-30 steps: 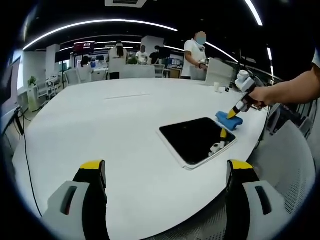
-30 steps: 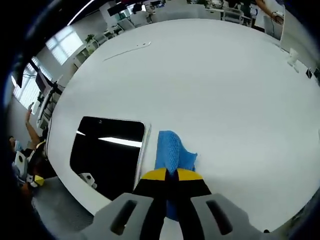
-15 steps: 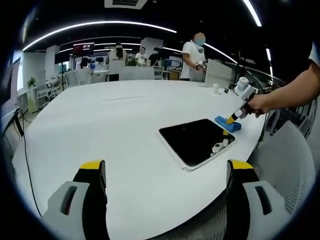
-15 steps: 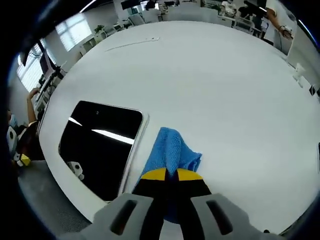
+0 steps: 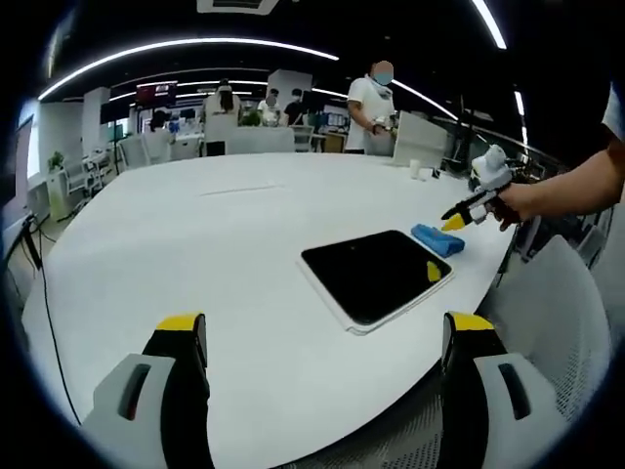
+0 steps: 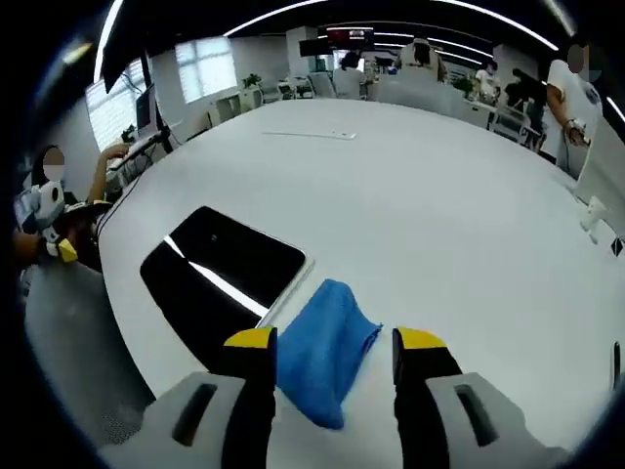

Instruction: Wipe the mirror surface with the cleaning cloth until all visible marks leave the cleaned area.

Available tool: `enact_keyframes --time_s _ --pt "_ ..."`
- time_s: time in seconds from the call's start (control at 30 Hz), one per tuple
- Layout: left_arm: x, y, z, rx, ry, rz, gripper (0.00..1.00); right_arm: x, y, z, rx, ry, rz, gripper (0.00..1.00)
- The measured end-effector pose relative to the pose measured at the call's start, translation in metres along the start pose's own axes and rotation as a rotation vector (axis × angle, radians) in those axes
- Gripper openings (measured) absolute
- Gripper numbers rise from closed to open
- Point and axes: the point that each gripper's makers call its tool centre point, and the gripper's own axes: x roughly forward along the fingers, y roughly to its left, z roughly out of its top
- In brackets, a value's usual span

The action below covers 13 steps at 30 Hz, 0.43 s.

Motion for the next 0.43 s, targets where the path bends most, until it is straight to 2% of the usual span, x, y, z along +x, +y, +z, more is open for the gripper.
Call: enact_keyframes --time_s 0.07,0.1,0.17,0.3,0.33,0.4,0.43 --pt "0.0 0.003 0.002 0.006 -0.012 0.017 0.99 -0.012 0.004 -0.008 -0.016 -0.019 0.002 0.65" --pt "0.0 0.004 0.0 -0.008 -0.012 0.017 0.99 -0.019 0.005 -0.008 -0.027 -0.064 0.002 0.69" --pt "0.001 0.005 -0.005 -0.061 0.011 0.018 0.99 -0.027 0.003 -0.016 -0.021 -0.061 -0.023 0.77" --pt "-0.001 0.005 -0.001 -0.049 -0.006 0.018 0.99 -0.038 0.003 -0.027 -0.029 -0.065 -0.052 0.87" --pt "-0.001 0.005 -0.001 -0.054 -0.005 0.016 0.99 -0.039 0.004 -0.03 -0.003 -0.057 -0.042 0.9" --pt "-0.004 0.004 0.005 -0.113 -0.033 -0.015 0.99 -0.039 0.009 -0.034 0.084 -0.055 -0.015 0.98" --pt "-0.006 0.01 0.006 -0.104 -0.031 0.0 0.99 -0.041 0.011 -0.036 0.095 -0.055 -0.011 0.98"
